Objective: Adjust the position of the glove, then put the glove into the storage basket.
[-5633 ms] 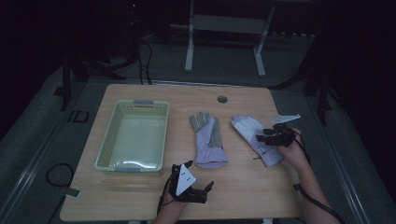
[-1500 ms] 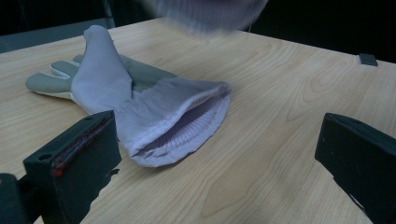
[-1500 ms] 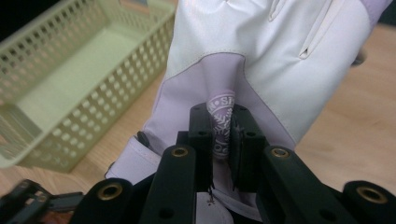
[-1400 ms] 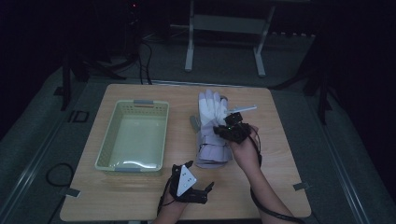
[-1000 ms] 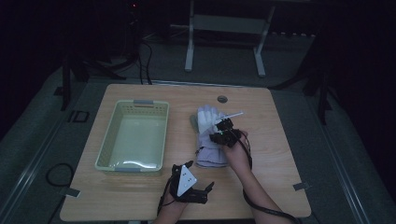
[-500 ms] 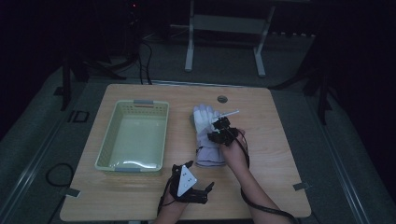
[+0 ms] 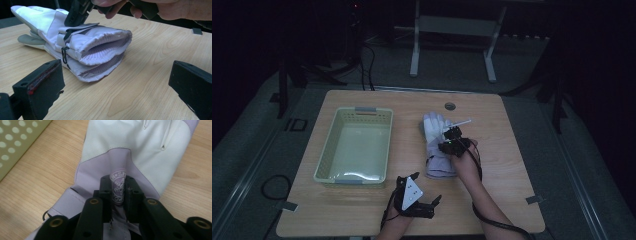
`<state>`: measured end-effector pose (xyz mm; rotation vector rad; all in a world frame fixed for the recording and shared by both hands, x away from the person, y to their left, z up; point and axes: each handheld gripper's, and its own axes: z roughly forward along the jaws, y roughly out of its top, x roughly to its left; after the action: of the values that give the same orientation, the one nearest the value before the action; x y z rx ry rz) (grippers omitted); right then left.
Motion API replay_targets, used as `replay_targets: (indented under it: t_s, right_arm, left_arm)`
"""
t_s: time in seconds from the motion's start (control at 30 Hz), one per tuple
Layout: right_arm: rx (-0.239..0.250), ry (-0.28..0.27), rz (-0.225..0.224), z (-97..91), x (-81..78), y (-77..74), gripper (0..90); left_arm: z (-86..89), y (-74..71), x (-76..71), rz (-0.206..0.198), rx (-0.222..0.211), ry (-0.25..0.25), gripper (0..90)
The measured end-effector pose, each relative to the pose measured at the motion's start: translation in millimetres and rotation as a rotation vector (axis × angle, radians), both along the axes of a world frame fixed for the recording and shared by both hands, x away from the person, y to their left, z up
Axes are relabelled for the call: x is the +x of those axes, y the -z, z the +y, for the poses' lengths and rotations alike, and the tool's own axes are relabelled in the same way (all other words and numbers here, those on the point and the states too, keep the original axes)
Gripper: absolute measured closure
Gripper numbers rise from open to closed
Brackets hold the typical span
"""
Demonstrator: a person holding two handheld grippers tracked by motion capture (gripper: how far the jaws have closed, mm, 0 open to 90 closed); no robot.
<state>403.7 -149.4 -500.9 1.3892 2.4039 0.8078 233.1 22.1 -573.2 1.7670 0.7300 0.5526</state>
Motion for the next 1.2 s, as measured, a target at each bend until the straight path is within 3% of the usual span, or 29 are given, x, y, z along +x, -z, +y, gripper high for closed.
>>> replay_targets:
  t_s: [0.03,0.1,0.2,0.3,0.37,0.47,0.53,0.57,0.6,0.67,0.73,0.77,0.8,0.87,0.93,0.97,1.03,1.07,1.1,1.17,1.2]
  right_arm:
    - [0.021,-0.04,-0.037,1.6,-3.0,-2.9,60.3]
    - [0.028,-0.079,-0.05,1.1,-4.7,-4.6,43.0]
    - [0.072,-0.132,-0.07,-6.6,-7.5,-9.1,24.6]
    - [0.134,-0.193,-0.101,-15.8,-10.1,-13.6,13.4]
    - [0.152,-0.237,-0.172,-21.5,-14.0,-16.4,13.6]
    - [0.119,-0.307,-0.303,-29.7,-19.7,-17.9,13.7]
    - [0.103,-0.333,-0.35,-37.0,-21.1,-18.0,13.7]
    - [0.101,-0.34,-0.366,-40.8,-21.6,-18.1,13.7]
    - [0.096,-0.344,-0.376,-44.7,-21.9,-18.6,13.8]
    - [0.088,-0.357,-0.346,-50.9,-20.9,-19.9,13.5]
    - [0.083,-0.36,-0.346,-53.7,-20.8,-20.7,13.2]
    - [0.056,-0.36,-0.38,-58.2,-21.4,-23.2,13.3]
    - [0.059,-0.365,-0.395,-60.6,-21.8,-24.7,13.4]
    - [0.065,-0.335,-0.407,-65.6,-21.7,-27.9,10.9]
    - [0.075,-0.325,-0.397,-67.9,-21.4,-29.6,10.9]
    - [0.096,-0.32,-0.385,-70.7,-20.4,-31.2,11.0]
    - [0.114,-0.315,-0.359,-76.5,-19.9,-35.2,15.2]
    - [0.113,-0.32,-0.37,-78.1,-19.7,-35.8,15.3]
    - [0.106,-0.324,-0.401,-79.3,-19.8,-36.3,15.3]
    - [0.125,-0.358,-0.474,-81.3,-19.9,-37.0,14.3]
    - [0.125,-0.358,-0.474,-81.3,-19.9,-37.0,14.3]
  left_arm:
    - [0.0,0.0,-0.1,0.002,-0.003,-0.001,0.2]
    - [-0.3,0.1,0.0,0.003,-0.014,0.001,0.2]
    - [-2.2,-0.1,-0.1,-0.002,-0.01,-0.019,0.2]
    - [-3.6,0.0,-0.9,-0.009,-0.005,-0.024,0.2]
    - [-4.0,-0.2,-1.0,-0.003,-0.005,-0.018,0.2]
    - [-4.9,-1.0,0.3,0.027,-0.015,0.0,0.2]
    - [-5.7,-2.4,1.1,0.041,-0.01,0.011,0.2]
    - [-7.4,-7.5,2.8,0.082,-0.034,0.04,0.2]
    - [-8.2,-11.0,3.5,0.095,-0.043,0.053,0.2]
    - [-9.6,-19.3,4.7,0.114,-0.063,0.075,0.2]
    - [-9.7,-24.5,5.8,0.125,-0.06,0.081,0.2]
    - [-8.0,-34.7,6.6,0.084,-0.052,0.06,0.2]
    - [-7.2,-40.4,7.3,0.071,-0.03,0.036,0.2]
    - [-4.5,-49.8,11.1,0.066,-0.029,0.004,0.2]
    - [-2.9,-54.6,13.7,0.079,-0.038,-0.007,0.2]
    - [-1.4,-60.1,15.7,0.063,-0.056,-0.021,0.2]
    - [-1.6,-70.9,22.9,0.053,-0.052,-0.033,0.2]
    - [-1.6,-70.9,22.9,0.053,-0.052,-0.033,0.2]
    - [0.2,-75.0,32.2,0.073,-0.077,-0.021,0.2]
    - [2.0,-76.8,43.8,0.095,-0.086,0.0,0.2]
    - [2.0,-76.8,43.8,0.095,-0.086,0.0,0.2]
